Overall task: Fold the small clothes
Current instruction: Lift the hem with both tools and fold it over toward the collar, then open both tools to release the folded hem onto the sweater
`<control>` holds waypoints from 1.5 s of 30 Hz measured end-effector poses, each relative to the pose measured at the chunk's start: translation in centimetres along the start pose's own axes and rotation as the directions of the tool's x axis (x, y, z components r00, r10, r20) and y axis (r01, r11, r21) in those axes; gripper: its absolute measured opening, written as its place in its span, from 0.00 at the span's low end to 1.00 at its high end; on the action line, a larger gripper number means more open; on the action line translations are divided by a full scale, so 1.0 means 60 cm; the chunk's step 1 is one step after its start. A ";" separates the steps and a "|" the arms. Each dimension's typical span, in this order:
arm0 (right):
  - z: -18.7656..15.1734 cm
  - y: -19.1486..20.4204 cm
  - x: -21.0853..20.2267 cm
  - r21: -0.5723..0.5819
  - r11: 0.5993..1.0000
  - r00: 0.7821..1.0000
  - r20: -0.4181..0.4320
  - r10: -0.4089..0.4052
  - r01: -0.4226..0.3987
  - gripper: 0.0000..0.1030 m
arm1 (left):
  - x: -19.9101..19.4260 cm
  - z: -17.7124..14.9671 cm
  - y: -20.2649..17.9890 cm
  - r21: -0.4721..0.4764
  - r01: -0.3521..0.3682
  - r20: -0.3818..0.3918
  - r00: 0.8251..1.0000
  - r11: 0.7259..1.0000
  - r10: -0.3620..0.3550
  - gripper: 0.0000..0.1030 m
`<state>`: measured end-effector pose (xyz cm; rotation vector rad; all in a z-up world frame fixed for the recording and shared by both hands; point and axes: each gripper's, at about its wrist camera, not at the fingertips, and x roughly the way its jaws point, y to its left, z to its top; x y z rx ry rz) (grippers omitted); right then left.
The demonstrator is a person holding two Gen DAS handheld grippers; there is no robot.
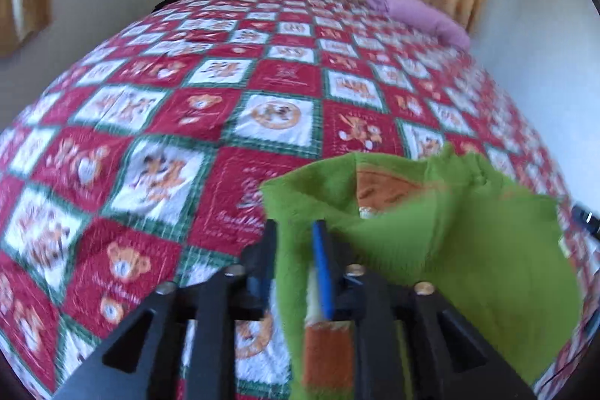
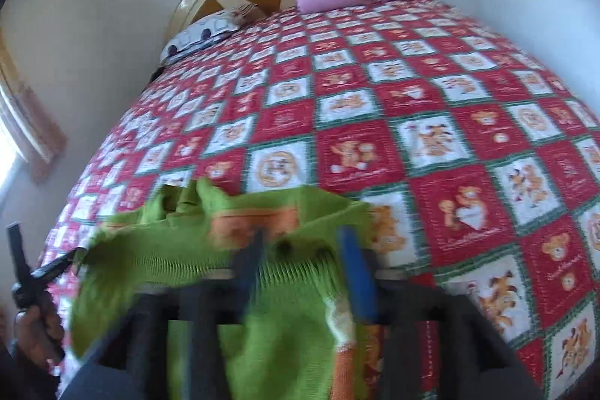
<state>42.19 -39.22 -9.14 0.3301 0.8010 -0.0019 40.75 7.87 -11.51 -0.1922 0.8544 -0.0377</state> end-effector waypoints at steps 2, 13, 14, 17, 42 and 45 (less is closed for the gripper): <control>-0.017 -0.005 -0.011 -0.025 0.999 1.000 0.004 -0.021 0.022 0.63 | -0.021 -0.013 0.008 0.009 -0.011 0.034 0.999 1.000 0.011 0.57; -0.031 0.028 0.025 -0.233 0.967 0.988 -0.086 -0.128 0.105 0.61 | -0.012 -0.015 -0.054 0.189 -0.035 0.061 0.998 0.981 0.024 0.58; -0.029 0.025 0.039 -0.222 0.970 0.986 -0.110 -0.124 0.098 0.57 | -0.005 -0.013 -0.059 0.198 -0.032 0.051 0.998 0.980 0.022 0.52; -0.031 0.020 0.074 -0.231 0.968 0.979 -0.157 -0.132 0.094 0.22 | 0.032 -0.005 -0.070 0.229 -0.019 -0.016 1.000 0.973 0.023 0.07; -0.025 0.023 0.017 -0.193 0.969 0.988 0.004 -0.156 0.154 0.56 | -0.029 -0.022 -0.060 0.196 -0.096 0.102 0.992 0.976 0.077 0.18; -0.061 0.067 -0.032 -0.253 0.965 0.998 0.018 -0.065 0.067 0.56 | -0.064 -0.054 -0.088 0.259 -0.083 0.144 0.988 0.962 0.046 0.40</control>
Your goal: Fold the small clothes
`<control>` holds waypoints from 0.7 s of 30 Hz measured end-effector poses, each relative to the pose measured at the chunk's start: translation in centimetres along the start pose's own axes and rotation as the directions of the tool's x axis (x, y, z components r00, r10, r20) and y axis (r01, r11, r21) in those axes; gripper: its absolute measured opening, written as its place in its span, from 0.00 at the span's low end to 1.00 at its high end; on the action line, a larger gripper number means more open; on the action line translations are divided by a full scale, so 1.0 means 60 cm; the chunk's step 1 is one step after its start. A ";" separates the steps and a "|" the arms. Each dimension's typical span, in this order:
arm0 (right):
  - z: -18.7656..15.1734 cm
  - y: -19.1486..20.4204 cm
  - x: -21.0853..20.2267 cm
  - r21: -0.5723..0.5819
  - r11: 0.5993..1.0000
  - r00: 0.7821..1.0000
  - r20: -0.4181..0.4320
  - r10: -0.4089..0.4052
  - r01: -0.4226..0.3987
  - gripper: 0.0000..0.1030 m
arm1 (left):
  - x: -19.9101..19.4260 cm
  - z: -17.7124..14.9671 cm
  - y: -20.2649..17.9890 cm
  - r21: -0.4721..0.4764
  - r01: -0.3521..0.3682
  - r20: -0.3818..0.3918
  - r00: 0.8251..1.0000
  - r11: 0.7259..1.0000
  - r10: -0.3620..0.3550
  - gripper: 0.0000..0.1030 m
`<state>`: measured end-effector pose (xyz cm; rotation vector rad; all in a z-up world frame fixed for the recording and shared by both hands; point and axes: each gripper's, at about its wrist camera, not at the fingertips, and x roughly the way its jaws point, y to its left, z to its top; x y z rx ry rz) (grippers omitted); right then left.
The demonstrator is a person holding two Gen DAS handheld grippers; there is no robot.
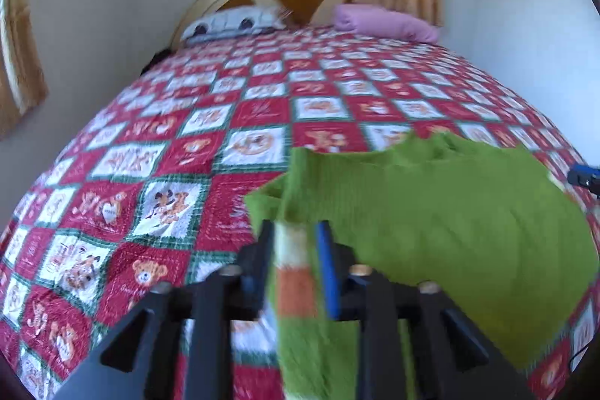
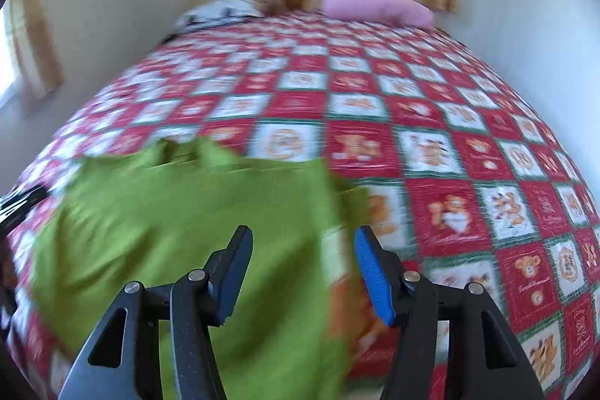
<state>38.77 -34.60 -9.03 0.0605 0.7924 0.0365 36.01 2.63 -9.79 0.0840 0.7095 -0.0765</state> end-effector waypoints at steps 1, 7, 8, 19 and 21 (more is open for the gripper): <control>-0.012 0.025 -0.010 -0.033 0.998 0.999 -0.004 0.044 -0.044 0.56 | -0.007 -0.008 -0.014 0.028 0.008 0.005 1.000 1.000 -0.008 0.43; -0.036 0.126 0.068 -0.130 0.983 0.979 -0.174 0.109 -0.132 0.47 | 0.060 -0.027 -0.062 0.137 -0.108 -0.097 0.988 0.985 0.122 0.48; -0.036 0.128 0.092 -0.128 0.986 0.976 -0.202 0.082 -0.109 0.46 | 0.076 -0.027 -0.055 0.121 -0.118 -0.115 0.985 0.986 0.132 0.49; 0.026 0.150 0.106 -0.091 0.996 0.991 -0.134 -0.011 -0.001 0.47 | 0.043 -0.036 -0.006 -0.042 -0.112 -0.091 0.990 0.993 0.108 0.63; 0.024 0.178 0.073 -0.133 0.990 0.996 -0.086 0.031 -0.042 0.48 | 0.029 -0.051 -0.002 -0.045 -0.097 -0.093 0.991 0.994 0.093 0.63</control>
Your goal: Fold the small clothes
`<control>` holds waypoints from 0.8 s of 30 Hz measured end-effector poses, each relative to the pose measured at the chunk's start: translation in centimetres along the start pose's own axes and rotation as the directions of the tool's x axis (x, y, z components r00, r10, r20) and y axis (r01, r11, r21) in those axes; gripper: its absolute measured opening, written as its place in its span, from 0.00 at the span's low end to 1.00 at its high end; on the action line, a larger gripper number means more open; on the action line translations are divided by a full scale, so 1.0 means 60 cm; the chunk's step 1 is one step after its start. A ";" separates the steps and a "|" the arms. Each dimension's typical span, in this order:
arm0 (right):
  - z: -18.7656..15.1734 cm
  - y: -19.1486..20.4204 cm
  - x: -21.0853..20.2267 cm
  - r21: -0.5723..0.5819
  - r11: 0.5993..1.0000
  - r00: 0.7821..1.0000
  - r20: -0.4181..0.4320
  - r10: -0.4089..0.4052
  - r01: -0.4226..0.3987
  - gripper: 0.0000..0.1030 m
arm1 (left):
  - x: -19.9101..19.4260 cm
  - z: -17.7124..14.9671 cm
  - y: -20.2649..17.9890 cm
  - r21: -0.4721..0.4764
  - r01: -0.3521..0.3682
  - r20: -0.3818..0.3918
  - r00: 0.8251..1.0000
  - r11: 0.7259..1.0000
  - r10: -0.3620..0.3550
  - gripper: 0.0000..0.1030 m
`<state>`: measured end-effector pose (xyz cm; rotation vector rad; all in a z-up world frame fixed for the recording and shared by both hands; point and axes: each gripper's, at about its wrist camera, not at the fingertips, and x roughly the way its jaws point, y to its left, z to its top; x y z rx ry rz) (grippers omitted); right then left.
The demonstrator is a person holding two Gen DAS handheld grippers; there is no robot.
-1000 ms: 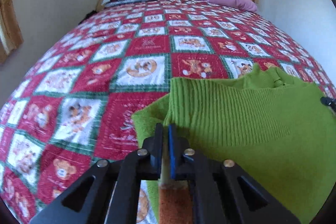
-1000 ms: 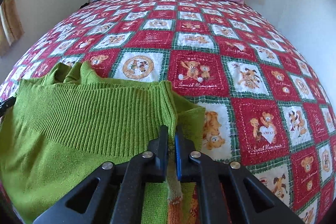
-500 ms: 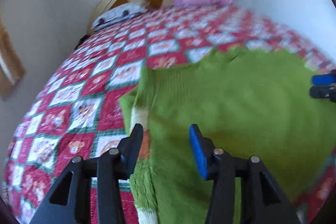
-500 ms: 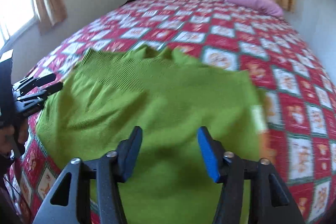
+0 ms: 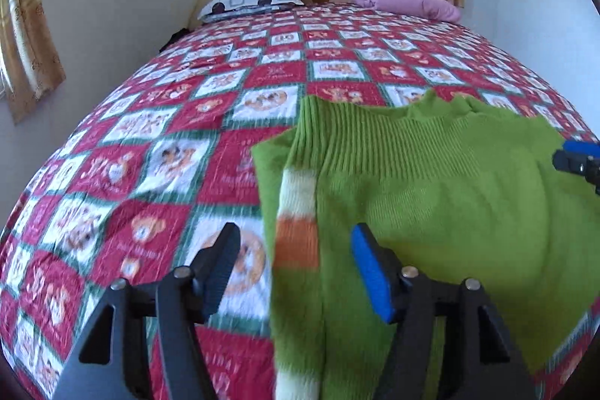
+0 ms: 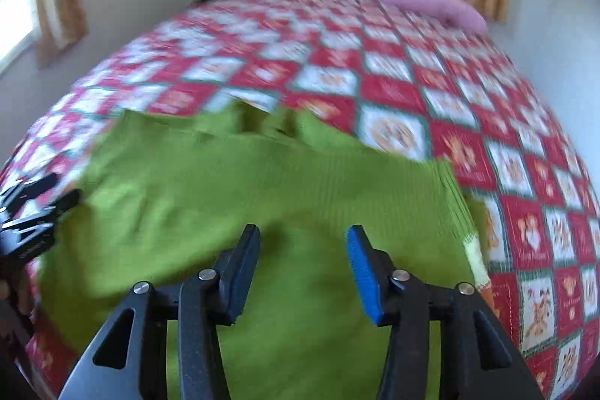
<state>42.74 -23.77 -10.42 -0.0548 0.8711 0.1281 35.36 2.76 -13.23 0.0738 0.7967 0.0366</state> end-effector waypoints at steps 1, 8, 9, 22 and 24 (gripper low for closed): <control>0.001 0.019 -0.008 -0.026 0.999 0.999 0.012 0.036 -0.036 0.48 | -0.003 -0.007 0.001 -0.001 0.010 -0.002 1.000 1.000 -0.010 0.63; -0.009 0.126 0.087 -0.172 0.985 0.999 -0.039 0.010 -0.017 0.55 | 0.000 -0.032 0.008 -0.040 0.005 -0.032 0.999 0.999 -0.006 0.72; -0.006 0.129 0.090 -0.178 0.984 0.999 -0.041 0.000 -0.007 0.55 | 0.002 -0.034 0.013 -0.057 0.013 -0.034 0.999 0.998 -0.015 0.73; -0.126 0.006 -0.038 -0.037 0.999 0.998 -0.062 -0.022 0.019 0.56 | 0.014 -0.051 0.057 -0.206 0.061 -0.069 0.995 0.977 -0.077 0.93; -0.151 -0.032 -0.050 0.020 1.000 0.998 -0.058 -0.006 0.007 0.56 | 0.011 -0.053 0.061 -0.217 0.070 -0.059 0.995 0.974 -0.084 0.93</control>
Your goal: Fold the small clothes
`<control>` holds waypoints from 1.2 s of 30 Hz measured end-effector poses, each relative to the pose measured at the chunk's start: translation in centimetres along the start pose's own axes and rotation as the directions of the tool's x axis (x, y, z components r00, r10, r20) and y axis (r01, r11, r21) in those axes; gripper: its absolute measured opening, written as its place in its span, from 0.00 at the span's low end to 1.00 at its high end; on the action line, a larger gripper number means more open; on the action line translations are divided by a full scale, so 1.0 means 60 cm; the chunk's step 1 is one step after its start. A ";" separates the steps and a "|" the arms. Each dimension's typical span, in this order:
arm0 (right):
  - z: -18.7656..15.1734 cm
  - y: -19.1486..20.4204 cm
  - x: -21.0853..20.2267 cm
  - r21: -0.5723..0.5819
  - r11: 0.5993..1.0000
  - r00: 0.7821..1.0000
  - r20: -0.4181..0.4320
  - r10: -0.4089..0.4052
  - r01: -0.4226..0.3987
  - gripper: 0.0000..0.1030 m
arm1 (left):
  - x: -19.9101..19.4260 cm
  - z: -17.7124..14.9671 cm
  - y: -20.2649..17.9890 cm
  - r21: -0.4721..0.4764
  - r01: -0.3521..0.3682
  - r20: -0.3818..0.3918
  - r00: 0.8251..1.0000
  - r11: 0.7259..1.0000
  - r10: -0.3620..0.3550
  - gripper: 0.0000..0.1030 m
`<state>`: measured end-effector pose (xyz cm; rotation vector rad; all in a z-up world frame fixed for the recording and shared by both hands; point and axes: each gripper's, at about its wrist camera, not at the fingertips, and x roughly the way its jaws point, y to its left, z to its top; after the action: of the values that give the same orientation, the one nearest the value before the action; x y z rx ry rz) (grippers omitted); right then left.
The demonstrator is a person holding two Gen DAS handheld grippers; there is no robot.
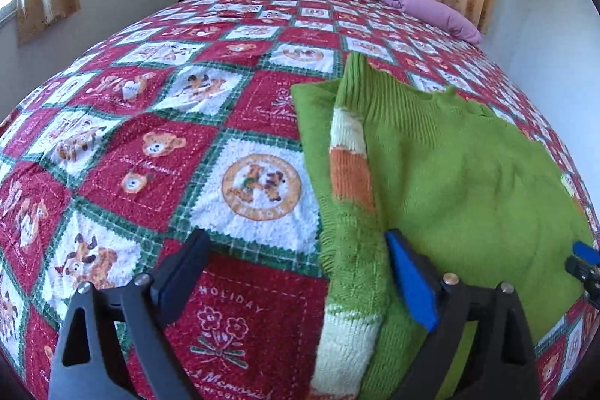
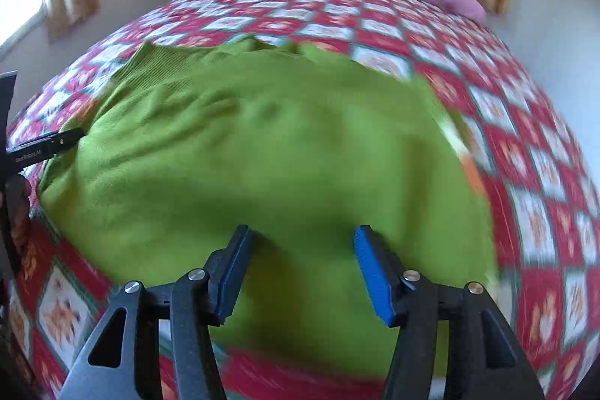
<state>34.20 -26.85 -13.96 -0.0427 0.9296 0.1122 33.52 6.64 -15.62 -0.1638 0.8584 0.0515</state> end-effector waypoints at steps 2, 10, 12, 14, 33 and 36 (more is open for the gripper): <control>-0.018 -0.031 -0.032 0.049 0.999 0.999 0.039 0.009 -0.011 0.56 | -0.002 -0.001 0.007 -0.018 0.015 0.003 1.000 1.000 -0.015 0.93; -0.047 -0.062 -0.026 0.046 0.999 1.000 -0.007 0.004 -0.004 0.59 | -0.021 -0.014 0.022 -0.042 0.013 0.023 1.000 0.999 -0.012 0.98; -0.051 -0.054 -0.017 0.034 0.999 1.000 0.008 -0.018 0.017 0.63 | -0.023 -0.019 0.027 -0.045 0.018 0.014 1.000 0.999 -0.017 0.99; -0.066 -0.053 -0.014 0.037 0.999 0.999 0.033 -0.036 0.035 0.64 | -0.021 -0.021 0.030 -0.044 0.012 0.001 1.000 0.999 -0.012 0.99; -0.072 -0.018 -0.040 0.048 0.995 0.996 0.030 -0.086 0.085 0.69 | -0.029 -0.038 0.018 0.036 -0.033 -0.023 0.999 0.999 0.034 1.00; -0.069 0.001 -0.063 0.026 0.991 0.990 0.050 -0.134 0.133 0.70 | -0.039 -0.040 0.024 0.028 -0.018 -0.013 1.000 0.999 0.018 1.00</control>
<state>28.64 -27.46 -13.40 -0.0802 0.8732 -0.0216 30.00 7.71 -15.57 -0.1306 0.8733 0.0557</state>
